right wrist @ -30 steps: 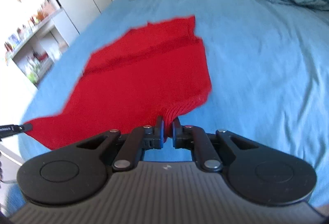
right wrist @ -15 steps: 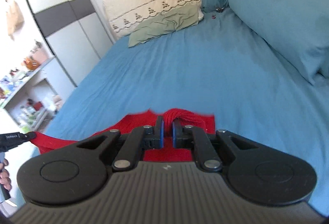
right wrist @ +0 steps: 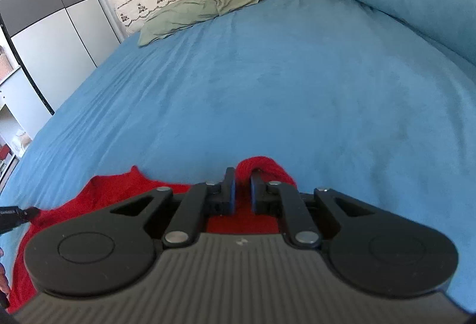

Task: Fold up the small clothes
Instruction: 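Grasp the hem with both grippers and lift it toward the collar, then lay the hem over the collar and open both grippers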

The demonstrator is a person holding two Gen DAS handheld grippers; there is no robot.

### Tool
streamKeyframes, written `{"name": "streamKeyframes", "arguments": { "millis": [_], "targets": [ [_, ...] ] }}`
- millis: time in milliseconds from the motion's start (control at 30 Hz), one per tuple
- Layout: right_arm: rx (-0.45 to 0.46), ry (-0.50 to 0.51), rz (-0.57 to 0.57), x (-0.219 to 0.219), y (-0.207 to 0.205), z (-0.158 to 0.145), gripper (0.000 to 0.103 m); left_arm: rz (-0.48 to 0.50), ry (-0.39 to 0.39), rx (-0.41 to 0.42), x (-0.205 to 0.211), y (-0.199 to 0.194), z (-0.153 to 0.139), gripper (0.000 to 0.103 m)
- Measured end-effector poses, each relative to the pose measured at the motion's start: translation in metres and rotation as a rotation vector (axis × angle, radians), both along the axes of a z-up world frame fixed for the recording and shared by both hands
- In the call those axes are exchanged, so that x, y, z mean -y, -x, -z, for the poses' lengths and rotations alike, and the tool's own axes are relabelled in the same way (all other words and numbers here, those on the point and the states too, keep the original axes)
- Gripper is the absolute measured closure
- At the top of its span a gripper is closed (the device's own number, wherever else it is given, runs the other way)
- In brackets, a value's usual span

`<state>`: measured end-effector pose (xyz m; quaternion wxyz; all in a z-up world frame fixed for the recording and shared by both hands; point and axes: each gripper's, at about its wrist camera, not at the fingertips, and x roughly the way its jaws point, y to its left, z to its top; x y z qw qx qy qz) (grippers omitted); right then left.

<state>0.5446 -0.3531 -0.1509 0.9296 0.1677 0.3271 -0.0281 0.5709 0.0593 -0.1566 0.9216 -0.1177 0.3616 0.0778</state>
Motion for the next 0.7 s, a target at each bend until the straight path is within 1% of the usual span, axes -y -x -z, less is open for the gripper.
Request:
{"name": "streamKeyframes", "arguments": {
  "millis": [33, 67, 100, 167, 200, 233, 267, 333, 367, 467, 567, 633, 700],
  "targets": [
    [-0.002, 0.02, 0.018, -0.001, 0.0, 0.001, 0.034, -0.011, -0.003, 0.012, -0.002, 0.002, -0.002, 0.025],
    [0.018, 0.038, 0.034, -0.001, 0.003, 0.0, 0.008, -0.017, -0.015, 0.036, -0.003, 0.006, -0.006, 0.01],
    [0.058, 0.048, 0.042, -0.002, 0.01, -0.003, 0.004, -0.016, -0.041, 0.064, -0.001, 0.013, -0.01, 0.008],
    [0.128, 0.059, -0.009, -0.003, 0.025, -0.012, 0.004, 0.019, -0.105, 0.106, 0.005, 0.025, -0.021, 0.007],
    [0.136, 0.072, -0.031, -0.006, 0.029, -0.015, 0.004, 0.057, -0.142, 0.117, 0.01, 0.035, -0.029, 0.006],
    [0.136, 0.11, -0.07, -0.012, 0.038, -0.019, 0.002, 0.101, -0.162, 0.119, 0.016, 0.045, -0.034, 0.004],
    [0.128, 0.154, -0.108, -0.02, 0.047, -0.022, 0.0, 0.147, -0.175, 0.129, 0.021, 0.059, -0.038, 0.0],
    [0.12, 0.213, -0.168, -0.033, 0.068, -0.024, 0.0, 0.24, -0.182, 0.134, 0.031, 0.084, -0.04, 0.0],
    [0.117, 0.241, -0.194, -0.04, 0.081, -0.022, 0.0, 0.296, -0.174, 0.119, 0.037, 0.099, -0.038, 0.0],
    [0.084, 0.272, -0.278, -0.058, 0.108, -0.009, 0.0, 0.399, -0.145, 0.062, 0.054, 0.12, -0.023, 0.0],
    [0.043, 0.272, -0.334, -0.07, 0.121, 0.007, 0.0, 0.43, -0.129, -0.025, 0.062, 0.13, -0.001, 0.0],
    [-0.005, 0.269, -0.354, -0.075, 0.123, 0.019, 0.0, 0.428, -0.144, -0.082, 0.065, 0.132, 0.014, 0.0],
    [-0.065, 0.267, -0.346, -0.071, 0.124, 0.032, 0.0, 0.442, -0.176, -0.068, 0.068, 0.135, 0.022, 0.0]
  ]
}}
